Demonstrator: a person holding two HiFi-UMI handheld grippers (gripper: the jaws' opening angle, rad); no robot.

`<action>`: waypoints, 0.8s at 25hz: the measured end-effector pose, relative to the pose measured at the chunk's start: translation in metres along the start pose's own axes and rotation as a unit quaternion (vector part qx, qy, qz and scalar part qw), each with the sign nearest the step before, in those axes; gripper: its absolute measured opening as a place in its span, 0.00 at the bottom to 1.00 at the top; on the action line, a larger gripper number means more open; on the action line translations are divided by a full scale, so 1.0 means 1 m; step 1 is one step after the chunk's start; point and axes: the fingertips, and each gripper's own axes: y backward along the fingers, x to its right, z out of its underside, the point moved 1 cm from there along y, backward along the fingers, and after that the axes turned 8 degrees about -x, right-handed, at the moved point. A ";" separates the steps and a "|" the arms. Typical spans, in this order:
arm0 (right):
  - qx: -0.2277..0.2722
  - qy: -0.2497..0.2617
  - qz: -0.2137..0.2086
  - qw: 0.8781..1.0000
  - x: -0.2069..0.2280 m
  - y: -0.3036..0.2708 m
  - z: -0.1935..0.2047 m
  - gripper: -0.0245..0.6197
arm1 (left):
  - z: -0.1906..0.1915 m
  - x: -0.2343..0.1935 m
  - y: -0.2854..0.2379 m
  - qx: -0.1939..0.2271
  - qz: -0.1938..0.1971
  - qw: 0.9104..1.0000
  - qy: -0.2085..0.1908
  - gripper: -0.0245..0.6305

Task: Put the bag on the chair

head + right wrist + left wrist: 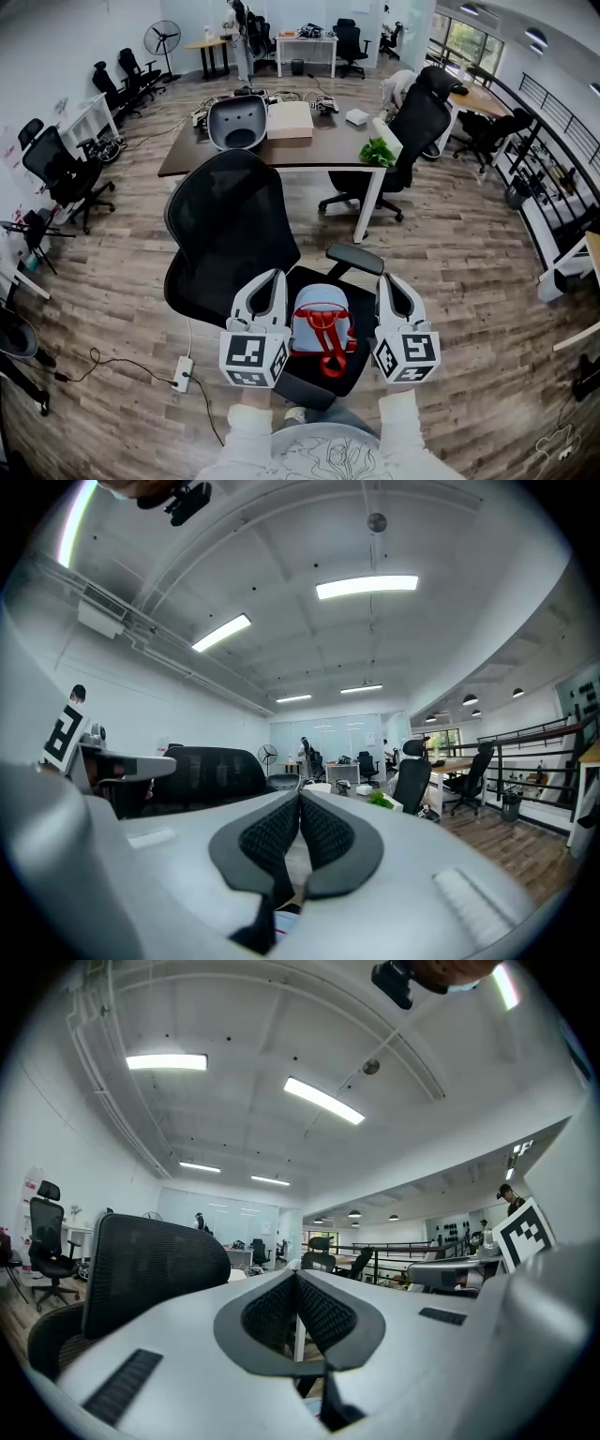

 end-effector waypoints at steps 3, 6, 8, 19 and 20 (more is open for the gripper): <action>0.004 -0.002 -0.004 1.000 -0.001 0.001 0.000 0.06 | 0.001 0.000 0.002 0.001 -0.002 1.000 -0.001 0.05; 0.007 -0.005 -0.005 1.000 -0.002 0.002 0.000 0.06 | 0.001 -0.001 0.005 0.003 -0.002 1.000 -0.003 0.05; 0.008 -0.005 -0.005 1.000 -0.003 0.001 -0.002 0.06 | 0.000 -0.002 0.005 0.002 -0.002 1.000 -0.005 0.05; 0.003 0.001 -0.010 1.000 -0.009 -0.002 0.000 0.06 | -0.001 -0.002 0.008 0.003 0.000 1.000 -0.012 0.05; 0.003 0.001 -0.009 1.000 -0.009 -0.001 0.000 0.06 | 0.000 -0.002 0.009 0.002 -0.001 1.000 -0.012 0.05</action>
